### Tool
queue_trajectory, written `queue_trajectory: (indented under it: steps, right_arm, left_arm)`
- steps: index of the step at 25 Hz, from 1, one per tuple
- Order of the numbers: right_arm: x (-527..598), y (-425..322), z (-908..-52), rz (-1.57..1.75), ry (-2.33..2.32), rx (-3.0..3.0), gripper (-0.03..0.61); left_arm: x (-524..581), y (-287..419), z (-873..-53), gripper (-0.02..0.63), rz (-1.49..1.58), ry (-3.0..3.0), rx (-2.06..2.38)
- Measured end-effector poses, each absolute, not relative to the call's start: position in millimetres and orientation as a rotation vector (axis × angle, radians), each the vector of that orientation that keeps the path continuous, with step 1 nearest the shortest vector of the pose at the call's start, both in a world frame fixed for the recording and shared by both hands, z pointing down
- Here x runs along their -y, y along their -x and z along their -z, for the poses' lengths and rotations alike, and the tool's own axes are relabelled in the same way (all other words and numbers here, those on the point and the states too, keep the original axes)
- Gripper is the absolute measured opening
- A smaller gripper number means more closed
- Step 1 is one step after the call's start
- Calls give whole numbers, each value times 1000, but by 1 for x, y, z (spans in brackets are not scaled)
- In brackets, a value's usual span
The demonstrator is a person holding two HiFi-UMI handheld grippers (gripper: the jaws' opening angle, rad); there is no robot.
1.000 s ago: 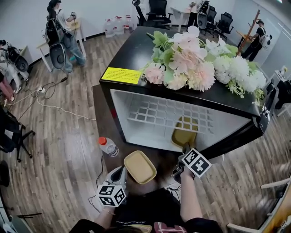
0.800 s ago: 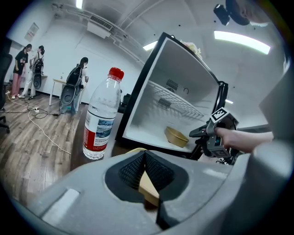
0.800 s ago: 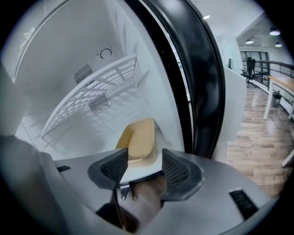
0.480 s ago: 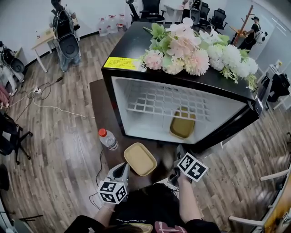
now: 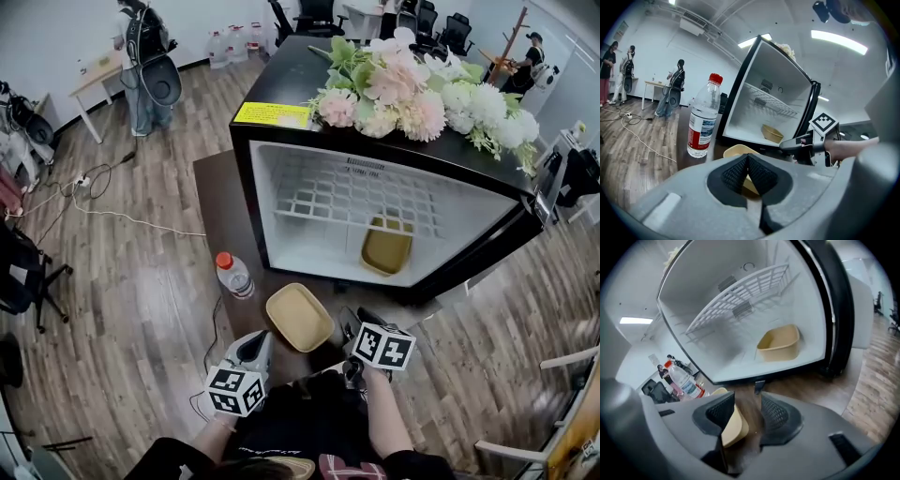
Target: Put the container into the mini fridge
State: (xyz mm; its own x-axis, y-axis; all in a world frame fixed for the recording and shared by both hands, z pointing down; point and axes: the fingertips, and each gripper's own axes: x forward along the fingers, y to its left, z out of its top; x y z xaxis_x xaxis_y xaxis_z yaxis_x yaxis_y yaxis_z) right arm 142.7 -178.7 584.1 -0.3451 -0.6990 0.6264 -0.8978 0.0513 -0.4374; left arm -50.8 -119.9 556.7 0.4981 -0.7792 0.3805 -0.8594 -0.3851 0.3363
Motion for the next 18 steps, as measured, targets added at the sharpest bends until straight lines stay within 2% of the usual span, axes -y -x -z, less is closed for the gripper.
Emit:
queue_trajectory:
  steps: [12,18]
  right_arm:
    - [166,-97,-618,-973,-1301,2046,153]
    - [165,-89,-637,-973,-1209,1997,150]
  left_arm:
    - [116,91,-561,8,-189,-2170,1445]
    - [118,97,-563,8,-183,-2152,1470]
